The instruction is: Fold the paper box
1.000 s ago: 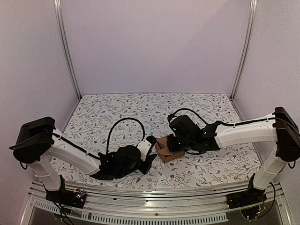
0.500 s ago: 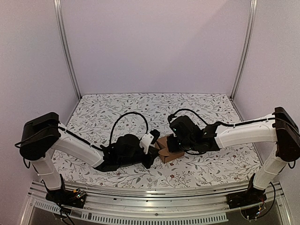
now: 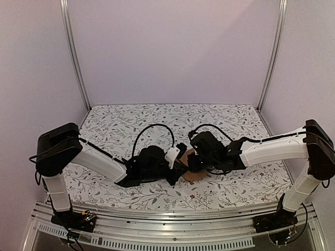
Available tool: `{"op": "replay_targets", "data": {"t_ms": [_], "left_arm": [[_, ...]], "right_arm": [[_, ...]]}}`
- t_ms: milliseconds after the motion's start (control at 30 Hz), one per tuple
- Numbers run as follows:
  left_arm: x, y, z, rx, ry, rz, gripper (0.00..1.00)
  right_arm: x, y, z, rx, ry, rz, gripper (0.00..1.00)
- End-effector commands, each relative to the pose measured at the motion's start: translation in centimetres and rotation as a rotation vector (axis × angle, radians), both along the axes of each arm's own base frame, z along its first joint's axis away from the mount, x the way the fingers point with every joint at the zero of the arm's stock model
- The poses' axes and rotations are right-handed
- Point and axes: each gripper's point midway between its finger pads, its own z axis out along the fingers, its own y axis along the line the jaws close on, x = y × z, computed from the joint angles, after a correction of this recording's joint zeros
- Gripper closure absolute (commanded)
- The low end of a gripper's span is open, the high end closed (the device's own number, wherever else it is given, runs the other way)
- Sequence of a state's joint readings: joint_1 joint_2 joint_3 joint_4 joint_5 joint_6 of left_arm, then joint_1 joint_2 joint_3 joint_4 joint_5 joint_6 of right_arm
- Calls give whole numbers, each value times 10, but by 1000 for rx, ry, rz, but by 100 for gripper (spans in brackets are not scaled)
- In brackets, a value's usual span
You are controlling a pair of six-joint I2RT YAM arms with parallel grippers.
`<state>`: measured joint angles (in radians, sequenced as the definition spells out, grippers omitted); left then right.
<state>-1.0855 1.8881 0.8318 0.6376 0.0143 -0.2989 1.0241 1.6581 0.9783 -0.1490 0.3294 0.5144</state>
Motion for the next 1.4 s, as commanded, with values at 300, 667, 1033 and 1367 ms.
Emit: {"op": "replay_targets", "data": {"t_ms": [300,667,1033,1367], "left_arm": [[17,18,-14,57,4,44,100],[14,12,8,45,20,2,99],[21,21,37,45,-4,55,72],[22,28,41,63,78,80,51]], "right_arm": [[-10,-12,-31,-26,65,-12,100],[-18,-20,-49,-36,98,-20,100],[-4,-31,30,-19,-66,-23,61],[21,-68,63,-42,-111,-49,36]]}}
